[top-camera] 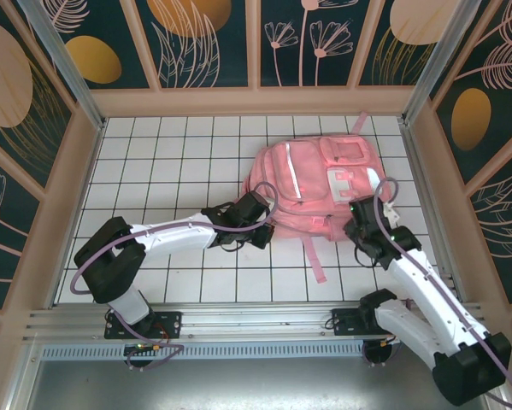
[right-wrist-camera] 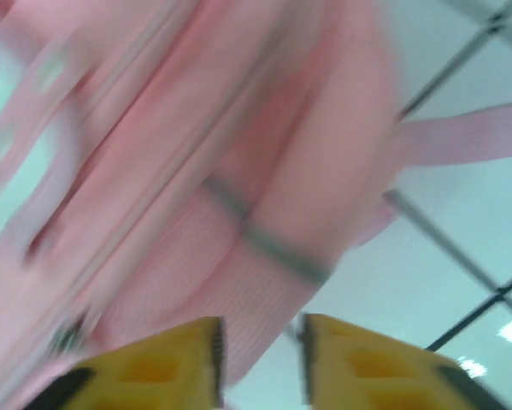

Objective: Pack books, pencil case, and school supplies into a backpack

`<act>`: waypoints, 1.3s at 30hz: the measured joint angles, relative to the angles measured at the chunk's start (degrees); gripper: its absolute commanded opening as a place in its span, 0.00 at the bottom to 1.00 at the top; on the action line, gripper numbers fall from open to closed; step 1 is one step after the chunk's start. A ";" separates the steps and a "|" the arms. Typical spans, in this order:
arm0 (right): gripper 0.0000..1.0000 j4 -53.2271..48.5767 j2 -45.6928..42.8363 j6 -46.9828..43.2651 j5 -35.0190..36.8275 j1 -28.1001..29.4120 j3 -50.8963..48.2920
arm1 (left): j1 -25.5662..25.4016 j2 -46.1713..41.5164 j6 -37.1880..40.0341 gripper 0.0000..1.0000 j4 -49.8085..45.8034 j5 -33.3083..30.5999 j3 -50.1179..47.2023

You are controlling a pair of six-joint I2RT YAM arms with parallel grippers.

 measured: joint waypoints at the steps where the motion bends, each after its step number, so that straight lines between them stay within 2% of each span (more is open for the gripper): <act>1: 0.10 -0.66 1.20 0.44 1.73 -2.10 0.39 | 0.00 -0.33 0.00 0.00 0.37 0.02 -0.48; 3: 0.01 -0.66 3.96 1.31 4.24 -5.55 0.83 | 0.00 -1.07 0.00 0.00 0.63 0.04 -1.60; 4: 0.00 -0.28 5.09 1.55 4.92 -7.06 0.83 | 0.02 -1.38 0.00 0.00 0.66 0.02 -2.08; 7: 0.00 3.04 9.07 1.44 4.59 -12.44 0.83 | 0.07 -1.73 0.00 0.00 0.72 0.04 -2.67; 11: 0.00 11.76 17.90 -0.55 -0.24 -18.08 0.81 | 0.07 -1.81 -0.02 0.00 0.85 0.46 -2.69; 15: 0.00 17.77 28.63 -4.52 -5.73 -19.87 3.34 | 0.07 -1.95 -0.20 0.00 1.40 1.73 -2.97; 19: 0.00 25.97 37.94 -8.76 -14.19 -21.86 8.61 | 0.07 -1.95 -0.66 0.00 2.14 2.58 -2.99; 25: 0.00 35.06 47.80 -14.10 -26.01 -18.43 22.01 | 0.22 -1.92 -1.44 0.00 2.32 2.60 -2.97; 28: 0.01 36.15 47.01 -15.34 -26.73 -15.02 24.79 | 0.22 -1.92 -1.51 0.00 2.27 2.49 -2.95; 30: 0.10 35.89 43.69 -15.13 -26.82 -12.79 23.56 | 0.20 -1.92 -1.51 0.00 2.27 2.32 -2.95; 34: 0.24 35.69 31.65 -11.15 -29.14 -7.63 15.63 | 0.15 -1.92 -1.53 0.00 2.05 1.90 -2.71; 39: 0.29 37.79 19.34 -2.38 -33.03 1.31 3.61 | 0.17 -1.90 -1.79 0.00 1.60 1.44 -1.44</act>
